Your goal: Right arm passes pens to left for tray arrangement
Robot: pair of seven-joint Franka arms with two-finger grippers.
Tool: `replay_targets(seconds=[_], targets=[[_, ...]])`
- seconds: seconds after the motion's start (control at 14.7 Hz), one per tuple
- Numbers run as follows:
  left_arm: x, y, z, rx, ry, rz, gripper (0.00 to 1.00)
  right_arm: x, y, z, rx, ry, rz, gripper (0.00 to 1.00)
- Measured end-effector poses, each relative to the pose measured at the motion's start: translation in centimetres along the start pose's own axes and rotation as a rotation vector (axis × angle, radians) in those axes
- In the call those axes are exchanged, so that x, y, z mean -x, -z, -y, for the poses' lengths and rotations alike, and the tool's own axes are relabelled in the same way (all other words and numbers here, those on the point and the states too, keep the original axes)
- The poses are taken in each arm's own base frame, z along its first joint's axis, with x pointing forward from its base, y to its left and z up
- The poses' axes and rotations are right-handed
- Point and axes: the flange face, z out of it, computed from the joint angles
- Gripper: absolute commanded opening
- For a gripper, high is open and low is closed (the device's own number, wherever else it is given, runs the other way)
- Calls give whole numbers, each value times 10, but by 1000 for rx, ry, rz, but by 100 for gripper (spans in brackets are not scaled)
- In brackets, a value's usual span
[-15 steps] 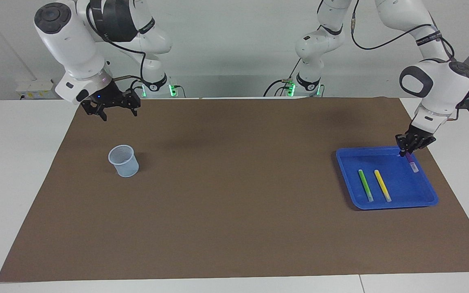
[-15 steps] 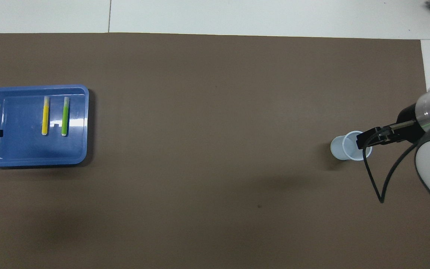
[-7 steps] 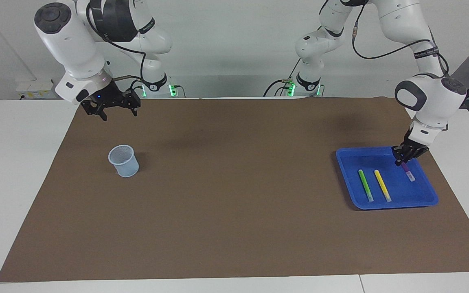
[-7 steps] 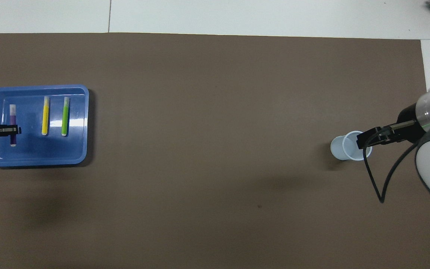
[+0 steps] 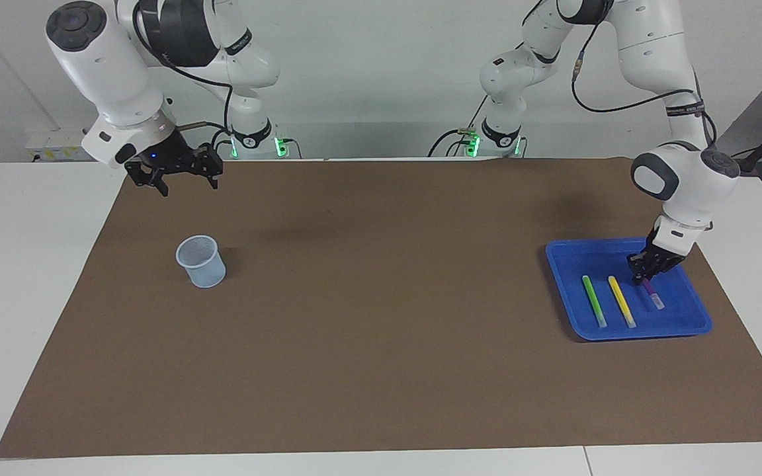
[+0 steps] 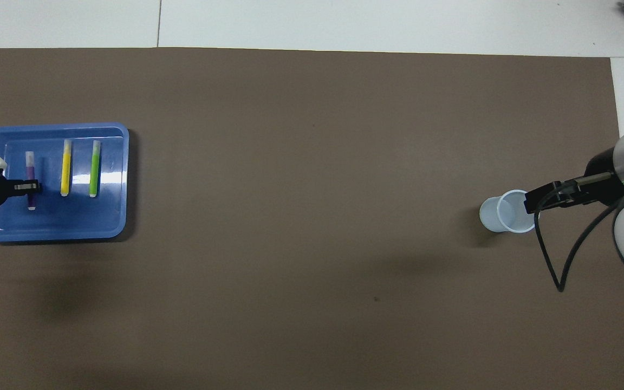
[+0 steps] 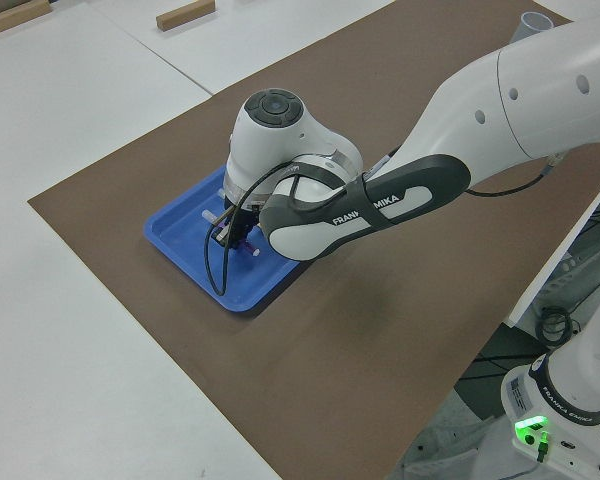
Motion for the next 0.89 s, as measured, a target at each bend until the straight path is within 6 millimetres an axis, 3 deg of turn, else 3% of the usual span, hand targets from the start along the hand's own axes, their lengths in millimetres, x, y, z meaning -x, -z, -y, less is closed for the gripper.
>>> replay_targets(seconds=[0.27,0.34,0.68,0.75,0.89], targets=[[0,-6,0,0,4,-5,0,-1,1,-1,7,0,-8,100],[0,-7,-1,0,4,-6,7,-1,1,-1,7,0,-8,100],[-1,-7,-1,-1,6,-10,82,-1,2,-1,9,0,-9,100],[-1,-8,-1,-2,6,-12,90,-1,2,-2,9,-1,-9,100],[-2,-8,-1,-3,6,-19,91,-1,2,-2,9,-1,-9,100]])
